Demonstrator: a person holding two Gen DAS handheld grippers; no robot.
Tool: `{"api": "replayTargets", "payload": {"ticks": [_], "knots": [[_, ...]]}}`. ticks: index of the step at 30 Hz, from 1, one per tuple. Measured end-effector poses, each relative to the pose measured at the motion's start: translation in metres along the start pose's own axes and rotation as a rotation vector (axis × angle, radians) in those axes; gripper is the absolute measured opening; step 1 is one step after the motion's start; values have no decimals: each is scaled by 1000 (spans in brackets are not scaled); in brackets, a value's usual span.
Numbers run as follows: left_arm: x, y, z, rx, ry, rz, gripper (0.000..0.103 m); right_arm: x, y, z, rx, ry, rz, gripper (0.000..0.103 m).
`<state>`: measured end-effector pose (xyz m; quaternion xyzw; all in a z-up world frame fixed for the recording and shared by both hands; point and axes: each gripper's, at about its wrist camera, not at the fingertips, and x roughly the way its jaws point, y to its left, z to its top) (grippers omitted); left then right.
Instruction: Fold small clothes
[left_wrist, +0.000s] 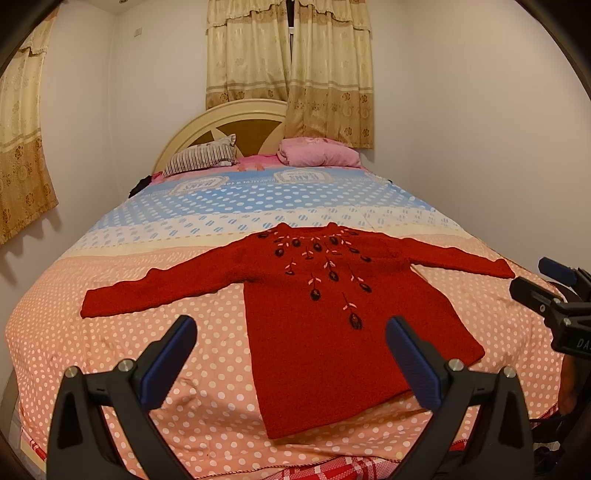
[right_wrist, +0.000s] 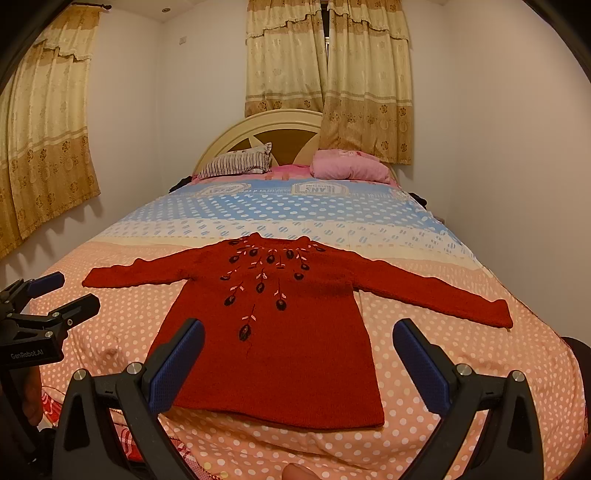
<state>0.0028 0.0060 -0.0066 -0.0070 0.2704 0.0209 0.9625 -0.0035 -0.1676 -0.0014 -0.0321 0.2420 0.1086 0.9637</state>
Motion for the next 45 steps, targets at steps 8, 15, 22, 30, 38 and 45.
{"api": "replayTargets", "payload": {"ticks": [8,15,22,30,38,45], "knots": [[0,0,1,1,1,0,103,1,2,-2,-1,5,-2,102],[2,6,1,-3,3,4,103,1,2,-2,0,7,0,102],[3,9,0,-1,5,10,103,3,3,-5,1,11,0,102],[4,7,0,1,5,16,103,4,4,-6,1,14,1,102],[4,7,-1,1,6,17,103,5,3,-5,3,19,2,102],[5,8,-2,1,7,22,103,6,2,-7,6,22,4,102]]}}
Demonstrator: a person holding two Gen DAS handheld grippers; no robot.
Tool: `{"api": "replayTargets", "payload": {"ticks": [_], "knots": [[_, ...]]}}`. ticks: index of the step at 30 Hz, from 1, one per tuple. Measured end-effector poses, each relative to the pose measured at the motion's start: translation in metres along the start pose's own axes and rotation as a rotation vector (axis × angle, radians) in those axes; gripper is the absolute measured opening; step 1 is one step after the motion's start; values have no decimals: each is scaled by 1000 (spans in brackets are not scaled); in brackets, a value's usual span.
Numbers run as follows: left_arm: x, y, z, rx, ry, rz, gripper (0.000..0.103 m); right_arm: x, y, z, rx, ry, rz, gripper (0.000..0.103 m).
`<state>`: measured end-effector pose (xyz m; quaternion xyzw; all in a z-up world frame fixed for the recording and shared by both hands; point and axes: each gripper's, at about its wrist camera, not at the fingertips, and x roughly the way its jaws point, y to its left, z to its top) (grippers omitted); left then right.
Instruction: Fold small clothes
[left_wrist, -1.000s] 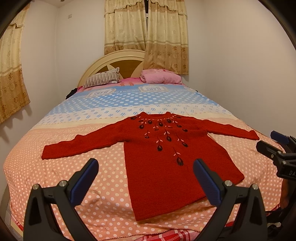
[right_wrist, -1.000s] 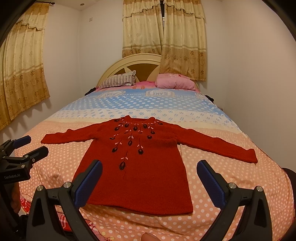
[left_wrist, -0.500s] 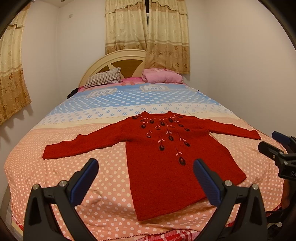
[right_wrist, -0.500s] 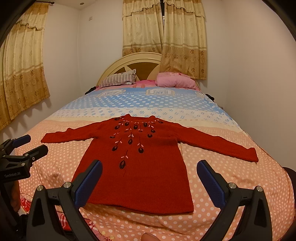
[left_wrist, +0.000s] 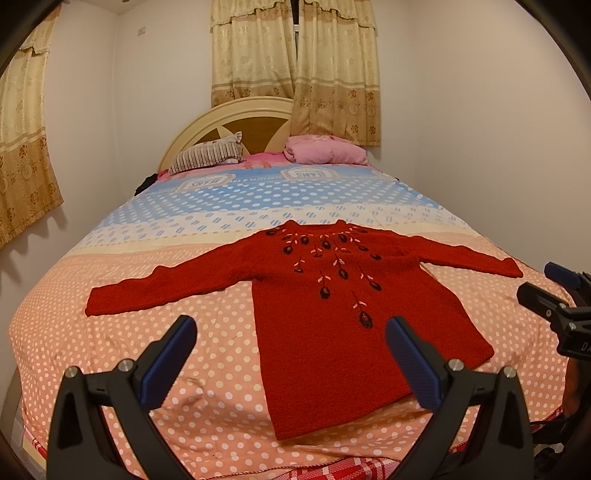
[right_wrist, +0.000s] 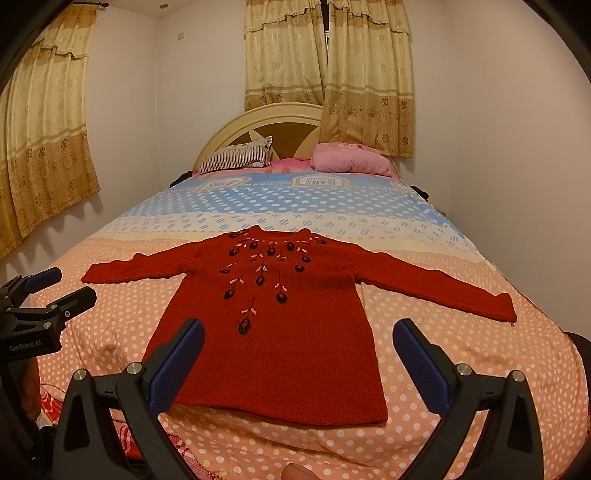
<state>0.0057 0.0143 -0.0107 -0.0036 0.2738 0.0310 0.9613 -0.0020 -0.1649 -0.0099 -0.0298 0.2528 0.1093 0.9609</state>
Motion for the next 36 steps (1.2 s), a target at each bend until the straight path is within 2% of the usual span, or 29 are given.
{"api": "replayTargets", "payload": {"ticks": [25,30,36], "knots": [[5,1,-3,-3,9,7,103,5,2,-5,-2,9,2,102],[13,2,-5,-1,23,17,103,10,-1,-8,1,12,-4,102],[36,6,-7,6,52,37,103,33,-24,-10,40,33,-38,102]]}}
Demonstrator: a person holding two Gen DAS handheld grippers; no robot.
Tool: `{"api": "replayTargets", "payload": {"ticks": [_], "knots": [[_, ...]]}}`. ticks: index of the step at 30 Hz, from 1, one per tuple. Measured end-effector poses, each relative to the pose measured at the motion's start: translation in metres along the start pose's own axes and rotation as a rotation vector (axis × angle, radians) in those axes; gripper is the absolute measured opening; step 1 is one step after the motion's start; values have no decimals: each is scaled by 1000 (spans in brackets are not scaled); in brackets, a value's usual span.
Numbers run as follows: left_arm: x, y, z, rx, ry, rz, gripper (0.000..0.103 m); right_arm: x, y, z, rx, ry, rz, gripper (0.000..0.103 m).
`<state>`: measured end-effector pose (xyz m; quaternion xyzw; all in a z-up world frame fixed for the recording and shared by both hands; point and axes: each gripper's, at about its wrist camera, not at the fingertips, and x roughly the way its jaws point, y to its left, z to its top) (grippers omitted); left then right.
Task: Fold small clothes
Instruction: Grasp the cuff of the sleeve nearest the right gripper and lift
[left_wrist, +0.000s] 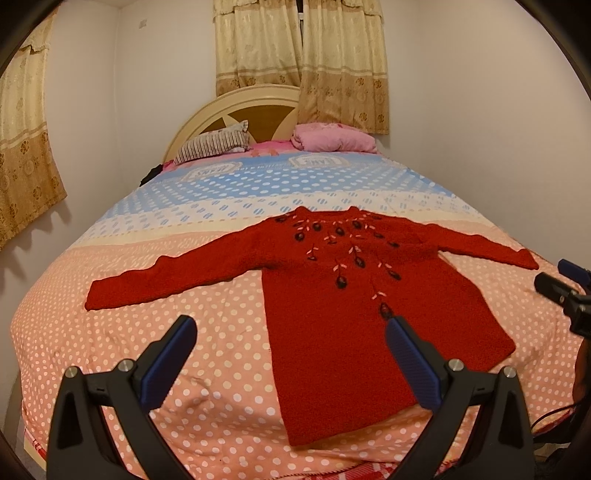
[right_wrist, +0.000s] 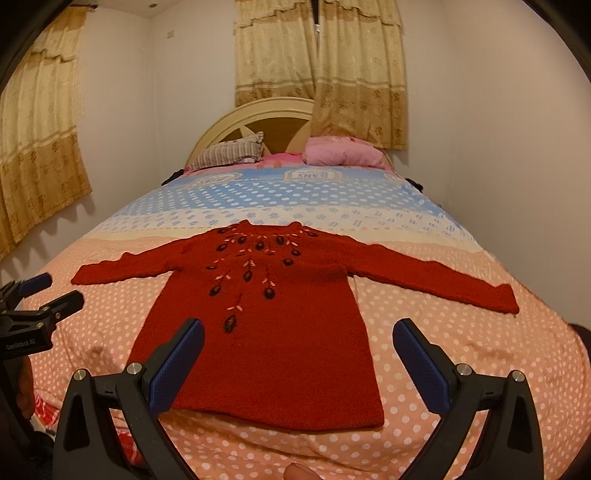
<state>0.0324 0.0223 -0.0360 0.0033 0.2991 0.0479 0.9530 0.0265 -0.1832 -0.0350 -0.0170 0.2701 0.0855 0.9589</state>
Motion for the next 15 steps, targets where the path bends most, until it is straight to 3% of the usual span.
{"api": "replayTargets", "payload": {"ticks": [5,15], "knots": [[29,1,3,8,38,-6,103,29,-39,-2,66,29,-34,102],[94,-13,23,77,84,-11,103,97,-169,-12,358,166,-144,102]]}}
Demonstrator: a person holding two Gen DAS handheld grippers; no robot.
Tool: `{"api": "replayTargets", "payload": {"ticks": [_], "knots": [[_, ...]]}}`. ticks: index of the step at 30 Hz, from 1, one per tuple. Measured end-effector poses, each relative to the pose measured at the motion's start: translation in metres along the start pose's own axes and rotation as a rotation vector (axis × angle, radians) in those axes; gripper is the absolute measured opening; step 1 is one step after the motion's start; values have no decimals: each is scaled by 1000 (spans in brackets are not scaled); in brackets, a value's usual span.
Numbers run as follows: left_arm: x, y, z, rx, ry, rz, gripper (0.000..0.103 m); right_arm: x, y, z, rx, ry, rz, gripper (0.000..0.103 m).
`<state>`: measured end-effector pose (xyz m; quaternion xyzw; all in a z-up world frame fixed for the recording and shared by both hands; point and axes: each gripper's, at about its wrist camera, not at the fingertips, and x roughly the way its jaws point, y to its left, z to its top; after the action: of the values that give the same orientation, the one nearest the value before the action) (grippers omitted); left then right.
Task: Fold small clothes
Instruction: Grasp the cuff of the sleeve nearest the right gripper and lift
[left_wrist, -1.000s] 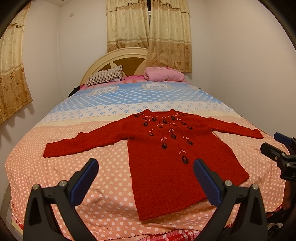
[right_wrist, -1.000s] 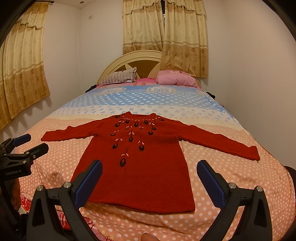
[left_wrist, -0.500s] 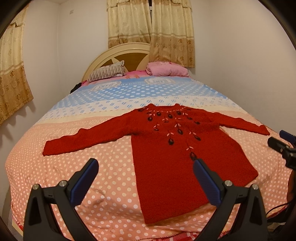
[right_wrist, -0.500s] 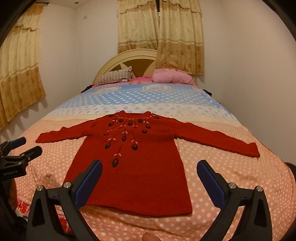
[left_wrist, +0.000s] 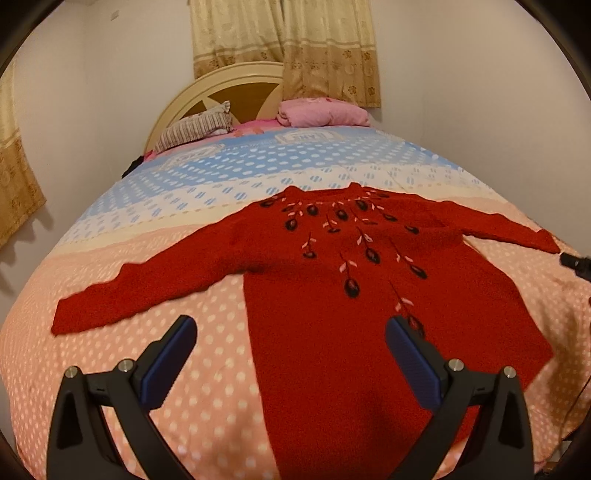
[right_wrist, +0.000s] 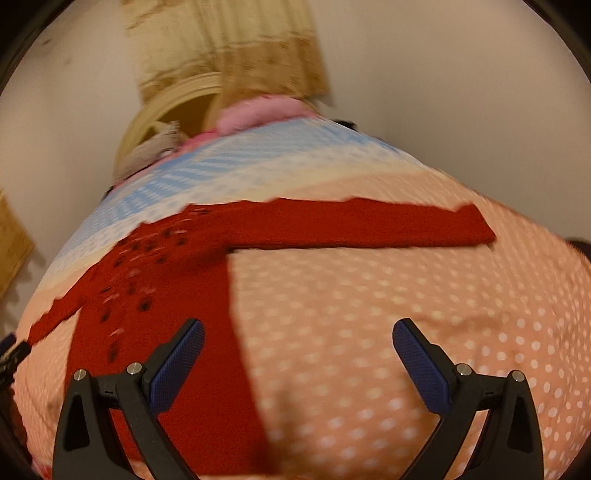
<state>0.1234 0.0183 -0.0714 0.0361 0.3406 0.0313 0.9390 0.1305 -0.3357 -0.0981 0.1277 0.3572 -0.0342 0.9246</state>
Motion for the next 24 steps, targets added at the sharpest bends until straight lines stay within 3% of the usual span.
{"api": "replayTargets", "payload": {"ticks": [10,13,15,22,24], "knots": [[66,-14,16,24,31,25,103,48,-92,41,183,46,-146,101],[79,-13,19,24,33,46,103,61,-116,56,222,43,-188,99],[87,-13,23,29,30,67,103,68,-129,65,242,43,-213,91],[116,-8,38,19,34,103,103,91,-169,89,298,47,-279,88],[123,-7,42,12,42,105,103,99,-178,95,307,58,-284,82]]}}
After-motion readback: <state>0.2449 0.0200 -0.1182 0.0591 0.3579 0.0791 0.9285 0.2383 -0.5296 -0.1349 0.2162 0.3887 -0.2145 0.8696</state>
